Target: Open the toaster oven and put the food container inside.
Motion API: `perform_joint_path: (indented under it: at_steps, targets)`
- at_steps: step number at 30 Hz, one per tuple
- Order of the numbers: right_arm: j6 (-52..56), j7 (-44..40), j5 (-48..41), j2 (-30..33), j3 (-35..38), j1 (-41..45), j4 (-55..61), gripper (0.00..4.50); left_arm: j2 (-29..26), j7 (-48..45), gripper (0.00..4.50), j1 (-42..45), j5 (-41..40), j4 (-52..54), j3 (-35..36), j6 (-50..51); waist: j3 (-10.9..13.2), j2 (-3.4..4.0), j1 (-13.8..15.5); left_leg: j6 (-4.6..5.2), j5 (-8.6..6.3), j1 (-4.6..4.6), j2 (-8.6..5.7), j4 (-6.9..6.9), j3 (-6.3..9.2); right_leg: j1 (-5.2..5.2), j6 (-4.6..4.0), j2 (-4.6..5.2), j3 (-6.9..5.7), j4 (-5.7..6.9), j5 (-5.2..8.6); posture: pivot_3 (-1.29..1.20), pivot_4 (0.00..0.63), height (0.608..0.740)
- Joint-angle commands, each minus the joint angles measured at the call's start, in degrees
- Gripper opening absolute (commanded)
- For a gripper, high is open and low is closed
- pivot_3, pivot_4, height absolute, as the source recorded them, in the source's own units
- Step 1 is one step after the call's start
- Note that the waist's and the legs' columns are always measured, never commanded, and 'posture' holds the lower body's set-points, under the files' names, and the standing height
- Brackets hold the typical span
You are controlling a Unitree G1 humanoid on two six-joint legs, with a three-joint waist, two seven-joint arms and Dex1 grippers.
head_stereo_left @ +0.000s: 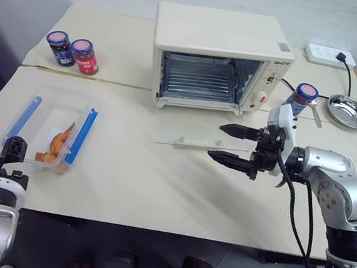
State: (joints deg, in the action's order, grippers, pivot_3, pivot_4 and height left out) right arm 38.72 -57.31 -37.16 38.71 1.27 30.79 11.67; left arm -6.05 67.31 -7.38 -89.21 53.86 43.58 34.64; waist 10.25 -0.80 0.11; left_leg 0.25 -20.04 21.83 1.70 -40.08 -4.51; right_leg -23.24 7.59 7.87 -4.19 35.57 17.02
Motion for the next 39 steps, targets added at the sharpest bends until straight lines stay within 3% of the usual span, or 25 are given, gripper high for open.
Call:
perform_joint_path:
  at_steps: [1,5,7,18,21,26,32,39]
  targets:
    - [0.22,1.91,-1.9,0.15,3.48,-1.71,4.19,4.5,-3.68,3.5,4.46,1.17,-0.04,-4.21,-3.13,-6.01,0.0,0.0,0.05,-0.01,0.0,0.0,0.01,0.0,0.0,0.0,-0.01,-0.02,0.0,-0.01,0.0,0.0,0.15,0.74]
    - [0.8,3.94,-2.62,0.18,4.81,-3.57,6.77,4.5,-8.09,6.8,4.46,3.95,-1.11,-11.03,-6.37,-9.18,0.0,0.0,0.05,-0.01,0.0,-0.01,0.05,0.01,-0.03,0.0,-0.01,-0.1,0.02,0.01,0.0,0.0,0.15,0.74]
    - [1.19,5.11,-3.14,0.33,5.7,-4.27,7.64,4.5,-10.2,7.34,4.09,5.79,-0.38,-14.11,-7.88,-9.7,0.0,0.0,0.24,-0.01,0.0,-0.03,0.05,0.01,-0.04,0.01,0.0,-0.1,0.03,0.03,0.0,0.0,0.15,0.74]
    - [1.53,7.78,-3.91,1.85,8.67,-7.57,9.96,4.5,-16.63,14.31,0.85,7.89,-2.3,-18.68,-10.72,-11.8,0.0,0.0,0.3,-0.01,0.0,-0.03,0.08,0.08,-0.05,0.02,0.02,-0.15,0.02,0.05,-0.01,0.0,0.15,0.74]
    - [1.62,8.05,-4.24,2.09,8.98,-7.89,10.03,4.5,-19.68,13.4,0.21,7.07,-4.58,-20.7,-10.4,-10.67,0.0,0.0,0.13,-0.03,0.0,-0.04,0.1,0.1,-0.05,0.02,0.02,-0.18,0.03,0.05,-0.01,0.0,0.15,0.74]
    - [3.08,8.03,-5.82,3.25,10.21,-8.71,10.11,4.5,-27.9,9.32,0.13,5.74,-11.52,-26.37,-10.85,-5.18,0.0,0.0,0.03,-0.05,-0.02,-0.05,0.13,0.11,-0.05,0.01,0.01,-0.2,0.03,0.04,-0.01,0.0,0.15,0.74]
    - [4.76,7.44,-7.31,6.59,13.55,-12.03,10.72,4.5,-44.7,-9.86,0.13,10.3,-22.51,-35.37,-12.8,9.53,0.01,0.0,0.45,-0.05,-0.02,-0.05,0.1,0.14,-0.02,0.0,-0.04,-0.2,-0.01,0.04,0.02,0.0,0.15,0.74]
    - [3.12,7.93,-7.05,7.81,16.44,-15.96,13.0,4.5,-51.44,-26.47,0.13,24.78,-23.79,-42.69,-21.87,20.78,0.03,0.03,0.82,-0.1,-0.01,-0.05,0.09,0.27,-0.15,-0.1,-0.04,-0.26,0.05,0.03,0.02,0.0,0.15,0.74]
